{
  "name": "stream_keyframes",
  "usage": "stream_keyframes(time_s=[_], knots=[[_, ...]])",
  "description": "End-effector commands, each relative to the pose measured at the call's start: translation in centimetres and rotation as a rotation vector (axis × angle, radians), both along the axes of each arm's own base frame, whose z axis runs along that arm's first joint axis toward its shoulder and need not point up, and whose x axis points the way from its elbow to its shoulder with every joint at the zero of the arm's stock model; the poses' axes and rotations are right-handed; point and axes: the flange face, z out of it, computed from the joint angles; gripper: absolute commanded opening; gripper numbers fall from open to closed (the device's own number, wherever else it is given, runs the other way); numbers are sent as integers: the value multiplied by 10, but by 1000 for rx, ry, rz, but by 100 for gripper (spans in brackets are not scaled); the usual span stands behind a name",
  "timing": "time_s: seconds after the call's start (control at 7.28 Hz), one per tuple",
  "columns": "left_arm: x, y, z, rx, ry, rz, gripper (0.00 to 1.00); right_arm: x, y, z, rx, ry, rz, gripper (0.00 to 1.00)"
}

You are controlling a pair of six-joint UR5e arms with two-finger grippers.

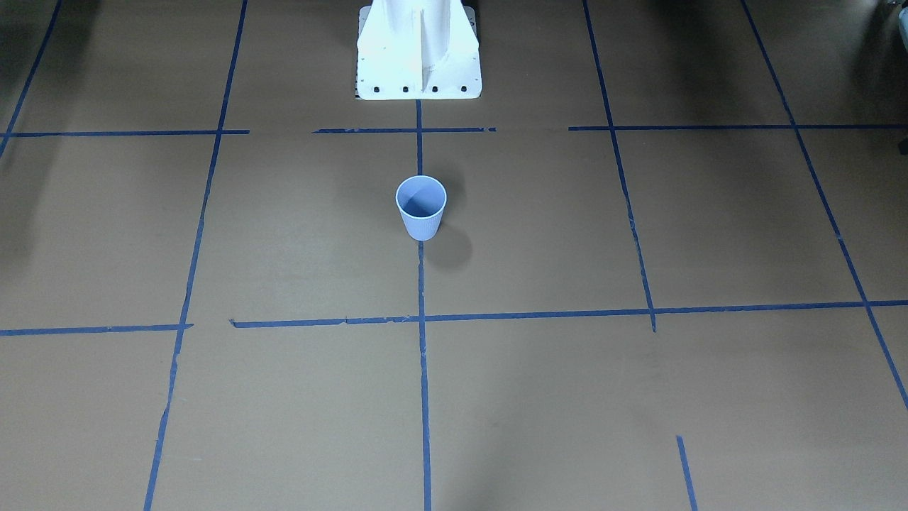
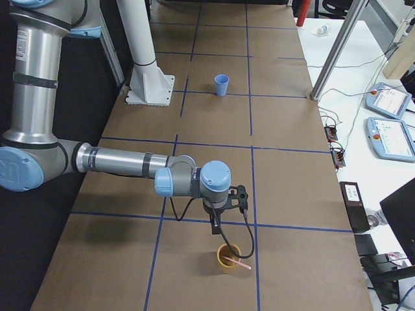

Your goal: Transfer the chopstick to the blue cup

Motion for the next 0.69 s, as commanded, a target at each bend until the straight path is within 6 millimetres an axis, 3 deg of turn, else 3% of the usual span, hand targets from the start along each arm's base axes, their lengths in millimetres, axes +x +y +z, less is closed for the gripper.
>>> stream_keyframes(time_s=[0.0,0.14,0.41,0.55], knots=[[0,-1,0,2,1,-1,100,47,-6,-1,-80,2,242,100],[0,-1,0,4,1,-1,100,53,-11,7,-80,49,338,100],[0,-1,-2,8,1,-1,100,58,-26,67,-57,59,470,100],[0,-2,-4,13,2,0,100,59,-36,76,-68,46,516,100]])
